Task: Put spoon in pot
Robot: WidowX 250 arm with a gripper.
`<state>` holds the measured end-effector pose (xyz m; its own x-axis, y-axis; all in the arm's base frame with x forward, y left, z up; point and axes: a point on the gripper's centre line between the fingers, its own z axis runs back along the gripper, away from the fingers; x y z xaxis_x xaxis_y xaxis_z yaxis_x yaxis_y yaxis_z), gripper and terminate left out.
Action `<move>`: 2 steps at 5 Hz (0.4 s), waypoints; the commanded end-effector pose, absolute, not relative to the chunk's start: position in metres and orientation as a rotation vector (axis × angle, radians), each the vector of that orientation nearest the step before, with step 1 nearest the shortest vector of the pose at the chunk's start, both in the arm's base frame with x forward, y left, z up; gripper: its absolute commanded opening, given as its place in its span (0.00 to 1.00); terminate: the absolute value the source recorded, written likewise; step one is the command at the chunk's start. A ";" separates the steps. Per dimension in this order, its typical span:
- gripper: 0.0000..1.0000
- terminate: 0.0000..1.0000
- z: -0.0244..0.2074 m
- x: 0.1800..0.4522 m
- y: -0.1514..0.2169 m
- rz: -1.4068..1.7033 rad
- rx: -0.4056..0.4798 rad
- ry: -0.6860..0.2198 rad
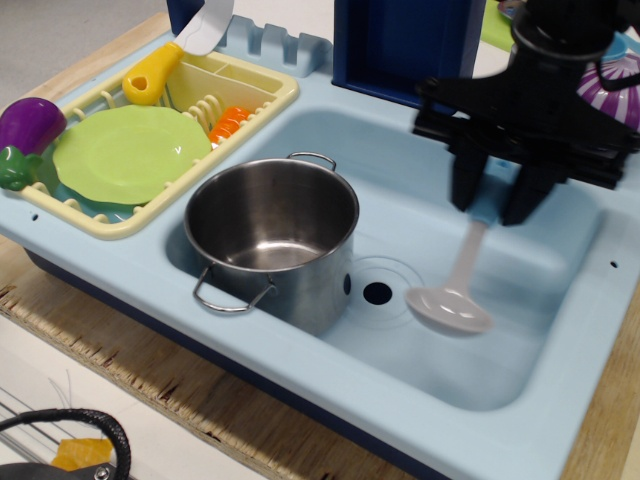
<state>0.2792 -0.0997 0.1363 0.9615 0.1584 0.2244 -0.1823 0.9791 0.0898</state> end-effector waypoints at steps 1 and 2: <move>0.00 0.00 0.171 0.281 -0.076 0.159 0.132 -0.344; 0.00 0.00 0.176 0.280 -0.056 0.155 0.154 -0.367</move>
